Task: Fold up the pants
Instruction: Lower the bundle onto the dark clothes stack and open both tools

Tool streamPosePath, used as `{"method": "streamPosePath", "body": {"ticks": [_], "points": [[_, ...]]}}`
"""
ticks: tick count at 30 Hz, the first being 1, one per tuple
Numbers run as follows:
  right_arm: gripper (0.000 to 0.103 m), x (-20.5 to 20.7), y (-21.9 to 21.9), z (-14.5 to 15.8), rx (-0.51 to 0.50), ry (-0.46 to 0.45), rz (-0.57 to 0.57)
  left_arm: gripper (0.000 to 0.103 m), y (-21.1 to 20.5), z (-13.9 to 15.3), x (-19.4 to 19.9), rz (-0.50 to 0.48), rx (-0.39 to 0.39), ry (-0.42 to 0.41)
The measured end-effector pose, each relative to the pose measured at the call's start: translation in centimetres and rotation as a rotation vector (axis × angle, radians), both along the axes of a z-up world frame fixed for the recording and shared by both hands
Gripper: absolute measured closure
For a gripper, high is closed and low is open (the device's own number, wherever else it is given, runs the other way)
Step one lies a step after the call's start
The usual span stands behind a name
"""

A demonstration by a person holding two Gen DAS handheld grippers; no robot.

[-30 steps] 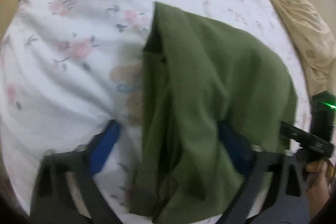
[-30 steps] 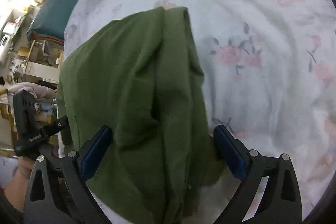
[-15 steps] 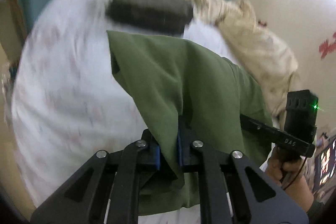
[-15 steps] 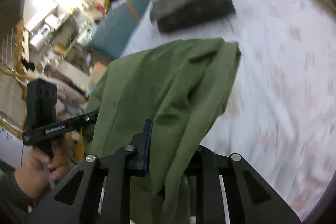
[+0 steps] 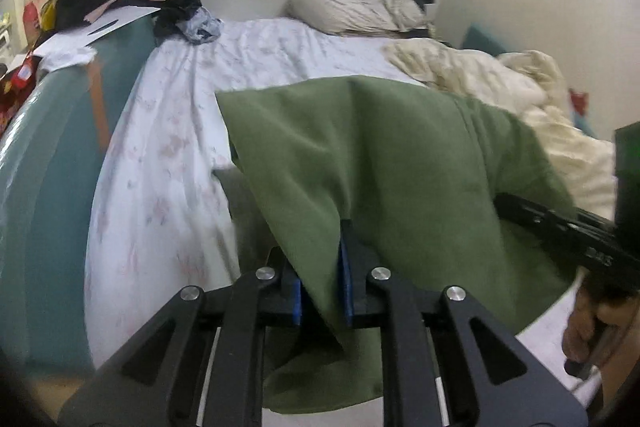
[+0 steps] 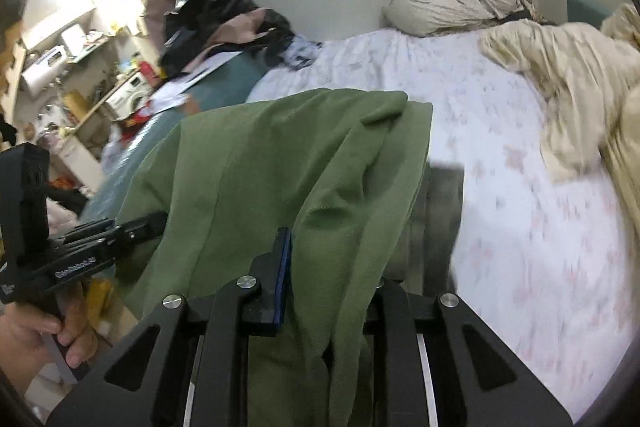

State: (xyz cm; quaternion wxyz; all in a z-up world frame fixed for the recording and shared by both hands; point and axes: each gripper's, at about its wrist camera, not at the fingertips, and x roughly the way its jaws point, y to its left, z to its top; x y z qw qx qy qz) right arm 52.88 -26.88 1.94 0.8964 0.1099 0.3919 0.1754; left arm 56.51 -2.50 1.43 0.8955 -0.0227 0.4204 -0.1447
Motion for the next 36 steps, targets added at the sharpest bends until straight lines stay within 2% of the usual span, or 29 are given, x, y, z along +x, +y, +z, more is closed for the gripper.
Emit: {"method": "streamPosePath", "body": {"ticks": [2,4,5,6,7,8,9,10,11,13,14,15,19,22,24,26,27,28,29,34,36], "points": [[0.083,2.2,-0.2,-2.0,-0.026,0.014,-0.016,0.091,-0.3,-1.8,1.9,0.020,0.010,0.001],[0.082,4.3,-0.1,-4.4,-0.099,0.039,-0.030,0.090,-1.5,-4.2,3.6,0.002,0.083,0.004],[0.079,4.8,-0.3,-5.1,-0.120,0.042,-0.038,0.085,-1.6,-4.7,3.5,-0.002,0.107,-0.018],[0.071,5.4,-0.6,-6.0,-0.151,0.037,-0.056,0.082,-1.6,-5.2,3.4,0.000,0.127,-0.072],[0.062,5.4,-0.9,-6.2,-0.183,0.019,-0.081,0.071,-1.6,-5.5,3.2,0.004,0.154,-0.109],[0.040,5.0,-1.3,-6.2,-0.227,-0.011,-0.113,0.053,-1.5,-5.9,2.8,0.012,0.195,-0.135],[0.020,4.6,-2.0,-6.2,-0.275,-0.030,-0.152,0.042,-1.2,-6.2,2.7,0.039,0.246,-0.154],[0.017,4.2,-2.7,-6.0,-0.296,-0.037,-0.177,0.026,-0.7,-6.3,2.5,0.064,0.272,-0.161],[0.017,3.7,-4.0,-5.8,-0.292,-0.023,-0.203,0.021,0.6,-6.1,2.1,0.098,0.262,-0.187],[0.018,2.4,-5.6,-5.1,-0.285,-0.007,-0.238,0.021,2.2,-5.3,1.2,0.157,0.265,-0.227],[0.021,1.6,-5.8,-4.5,-0.310,-0.023,-0.255,0.023,3.3,-4.8,0.5,0.211,0.281,-0.250],[0.021,0.1,-6.0,-3.5,-0.334,-0.054,-0.281,0.022,4.5,-4.1,-0.8,0.240,0.264,-0.278],[0.020,-5.4,-5.5,-0.9,-0.243,-0.097,-0.247,0.022,6.3,-2.3,-5.5,0.220,0.190,-0.272],[0.020,-10.9,-4.1,0.8,-0.176,-0.120,-0.236,0.022,6.9,-1.0,-10.9,0.232,0.123,-0.257],[0.019,-14.9,-3.0,1.8,-0.145,-0.125,-0.240,0.022,6.8,0.1,-16.0,0.229,0.080,-0.265],[0.017,-18.5,-1.7,2.6,-0.151,-0.131,-0.237,0.021,6.3,1.3,-21.2,0.235,0.078,-0.317],[0.017,-20.9,-0.9,3.0,-0.153,-0.142,-0.241,0.019,6.3,1.8,-24.9,0.249,0.083,-0.371],[0.016,-23.3,-0.2,3.3,-0.138,-0.154,-0.245,0.012,6.4,2.1,-26.5,0.263,0.084,-0.388],[0.015,-25.7,0.6,3.5,-0.118,-0.152,-0.249,0.006,6.4,2.3,-28.6,0.269,0.078,-0.389],[0.006,-34.3,3.5,5.5,-0.131,-0.196,-0.238,0.002,7.0,4.2,-37.4,0.252,-0.001,-0.341],[0.000,-37.7,4.3,6.4,-0.151,-0.225,-0.251,0.001,6.7,5.1,-40.0,0.237,0.003,-0.346]]}}
